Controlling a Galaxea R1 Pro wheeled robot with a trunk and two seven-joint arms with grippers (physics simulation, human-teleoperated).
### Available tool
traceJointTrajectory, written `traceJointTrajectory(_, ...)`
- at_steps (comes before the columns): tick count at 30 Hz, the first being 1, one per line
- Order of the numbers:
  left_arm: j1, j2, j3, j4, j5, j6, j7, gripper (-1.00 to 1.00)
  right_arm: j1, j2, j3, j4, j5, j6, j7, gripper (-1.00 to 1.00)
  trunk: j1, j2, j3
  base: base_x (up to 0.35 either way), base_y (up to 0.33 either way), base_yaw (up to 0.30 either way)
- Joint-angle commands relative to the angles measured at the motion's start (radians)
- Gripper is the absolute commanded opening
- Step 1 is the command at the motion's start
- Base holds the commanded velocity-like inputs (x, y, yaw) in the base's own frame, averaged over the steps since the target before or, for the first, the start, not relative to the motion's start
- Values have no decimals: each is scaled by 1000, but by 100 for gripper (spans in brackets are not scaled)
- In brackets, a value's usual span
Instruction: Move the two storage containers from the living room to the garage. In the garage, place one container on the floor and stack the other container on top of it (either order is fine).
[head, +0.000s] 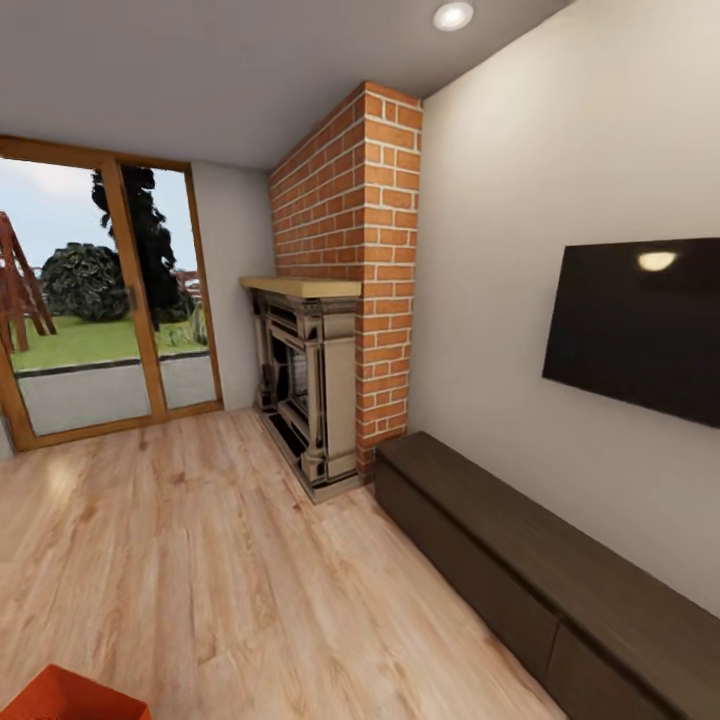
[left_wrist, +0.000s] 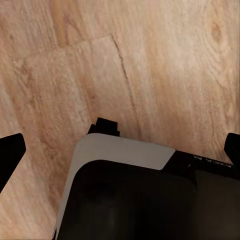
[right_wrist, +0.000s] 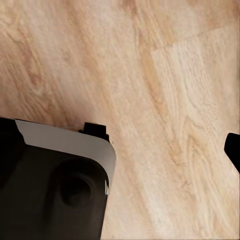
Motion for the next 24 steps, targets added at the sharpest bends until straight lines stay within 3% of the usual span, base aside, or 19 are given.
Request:
traceJointTrajectory(1,0,0,-2,-2,5,4,3,100,-1,0,8,2,-5,-5,-2,100,1,-1,-1,295,-147,265)
traceJointTrajectory(6,0,1,-2,-2,5,0,3,100,-1,0,8,2,-5,-5,-2,100,1,-1,2,293,-148,265)
traceJointTrajectory(11,0,0,-2,-1,7,-65,3,100,-1,0,7,2,-5,-5,-3,100,1,-1,3,246,-139,266)
traceJointTrajectory(24,0,-2,-2,-2,7,-77,3,100,-1,0,7,2,-5,-5,-5,100,1,-1,4,20,-9,267)
